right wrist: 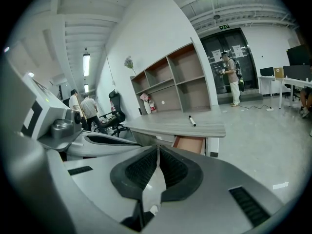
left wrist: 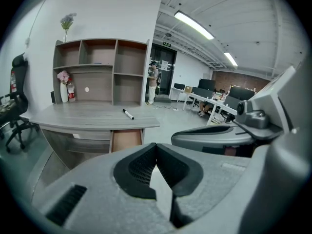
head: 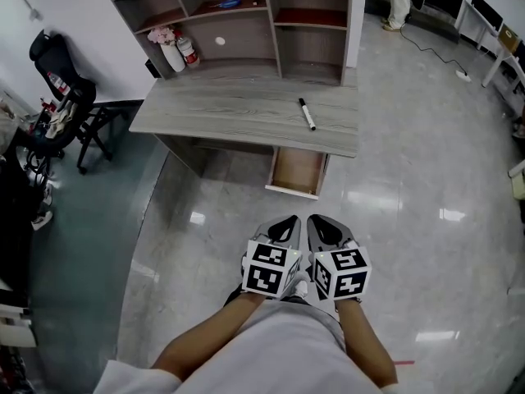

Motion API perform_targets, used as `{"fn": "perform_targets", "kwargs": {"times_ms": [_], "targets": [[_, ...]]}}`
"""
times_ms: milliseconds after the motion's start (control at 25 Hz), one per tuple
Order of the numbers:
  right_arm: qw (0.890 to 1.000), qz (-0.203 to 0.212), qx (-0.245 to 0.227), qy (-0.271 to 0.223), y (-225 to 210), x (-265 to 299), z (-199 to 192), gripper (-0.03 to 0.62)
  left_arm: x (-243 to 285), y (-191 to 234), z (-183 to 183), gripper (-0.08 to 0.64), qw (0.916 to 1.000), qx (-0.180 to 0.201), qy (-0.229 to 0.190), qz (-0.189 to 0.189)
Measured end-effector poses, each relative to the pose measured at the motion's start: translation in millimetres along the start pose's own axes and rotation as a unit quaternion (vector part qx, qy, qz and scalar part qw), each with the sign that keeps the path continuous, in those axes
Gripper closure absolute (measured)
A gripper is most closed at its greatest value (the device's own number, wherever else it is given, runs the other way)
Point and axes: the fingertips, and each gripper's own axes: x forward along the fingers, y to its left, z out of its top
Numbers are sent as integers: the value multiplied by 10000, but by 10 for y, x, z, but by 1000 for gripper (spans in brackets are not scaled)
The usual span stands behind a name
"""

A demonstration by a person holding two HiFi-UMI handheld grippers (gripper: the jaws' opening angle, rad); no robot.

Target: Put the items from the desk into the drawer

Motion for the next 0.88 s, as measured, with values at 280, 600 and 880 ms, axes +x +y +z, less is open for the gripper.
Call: {"fn": "perform_targets", "kwargs": {"times_ms": [280, 600, 880], "targets": [[10000, -73, 10, 36, -24, 294, 108, 589, 170, 226, 95, 557, 9999, -19, 17, -135], [9991, -397, 113, 84, -2, 842, 296, 589, 418, 716, 275, 557, 9986, 53, 107, -525], [9974, -690, 147, 120, 146, 1385, 523, 589, 594, 1290, 489, 557, 9963, 143, 139, -836]]}}
